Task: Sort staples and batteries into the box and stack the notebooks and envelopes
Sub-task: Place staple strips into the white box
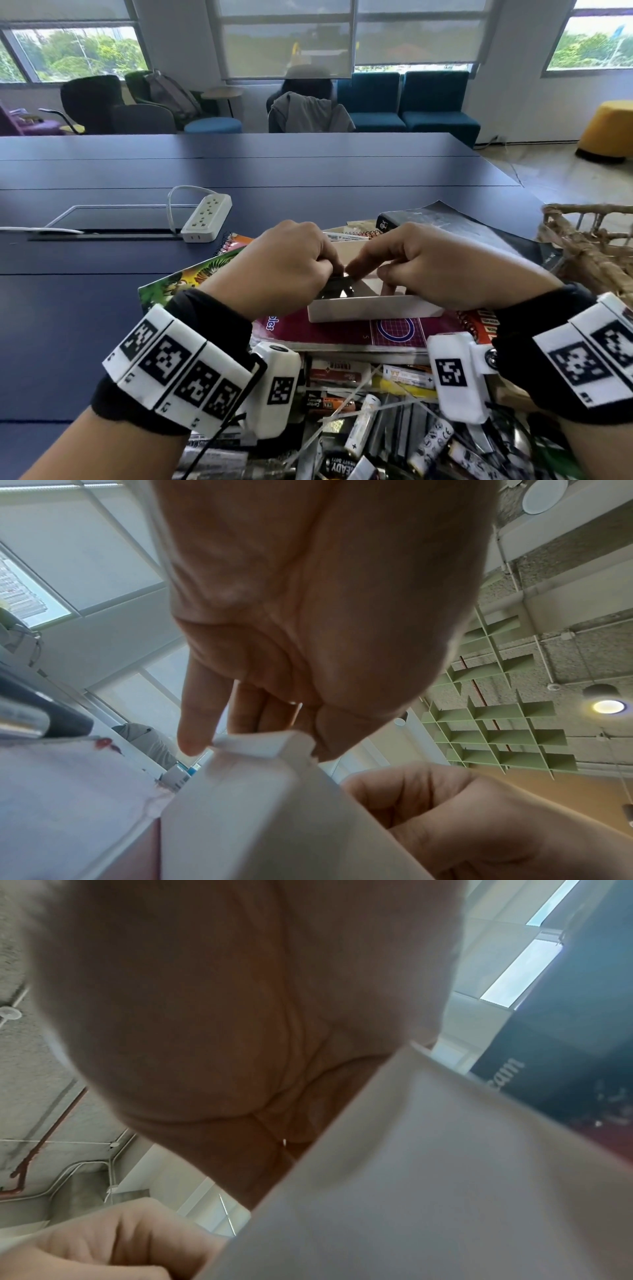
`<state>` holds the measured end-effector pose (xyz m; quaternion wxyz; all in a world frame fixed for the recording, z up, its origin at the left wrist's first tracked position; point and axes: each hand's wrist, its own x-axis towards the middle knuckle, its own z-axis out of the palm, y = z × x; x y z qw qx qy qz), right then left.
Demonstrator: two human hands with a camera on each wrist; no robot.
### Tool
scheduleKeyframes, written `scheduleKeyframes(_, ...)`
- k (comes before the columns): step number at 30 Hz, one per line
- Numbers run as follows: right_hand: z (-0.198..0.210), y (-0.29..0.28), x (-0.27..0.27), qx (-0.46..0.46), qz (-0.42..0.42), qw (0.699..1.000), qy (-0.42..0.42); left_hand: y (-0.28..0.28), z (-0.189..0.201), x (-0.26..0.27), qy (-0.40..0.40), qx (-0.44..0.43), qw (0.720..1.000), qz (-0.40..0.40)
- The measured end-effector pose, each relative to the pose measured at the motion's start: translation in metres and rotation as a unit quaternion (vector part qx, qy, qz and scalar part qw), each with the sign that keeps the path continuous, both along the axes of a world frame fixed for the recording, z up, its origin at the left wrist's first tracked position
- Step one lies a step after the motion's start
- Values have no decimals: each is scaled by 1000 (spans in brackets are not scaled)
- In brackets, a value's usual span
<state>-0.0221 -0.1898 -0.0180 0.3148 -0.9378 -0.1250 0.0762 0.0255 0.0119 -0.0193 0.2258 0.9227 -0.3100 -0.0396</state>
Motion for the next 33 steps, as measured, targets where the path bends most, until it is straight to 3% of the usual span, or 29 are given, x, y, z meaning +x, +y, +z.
scheduleKeyframes(8, -4, 1, 4, -53, 7, 999, 0, -1, 1, -5, 2, 60, 998, -9)
scheduleKeyframes(13, -6, 1, 6, -92, 19, 995, 17, -2, 3, -6, 29, 35, 999, 5)
scheduleKeyframes(28, -2, 5, -3, -84, -12, 996, -20, -3, 5, -12, 28, 46, 998, -15)
scheduleKeyframes(33, -1, 11, -5, -14, -64, 997, -47, -4, 10, -17, 19, 53, 998, -27)
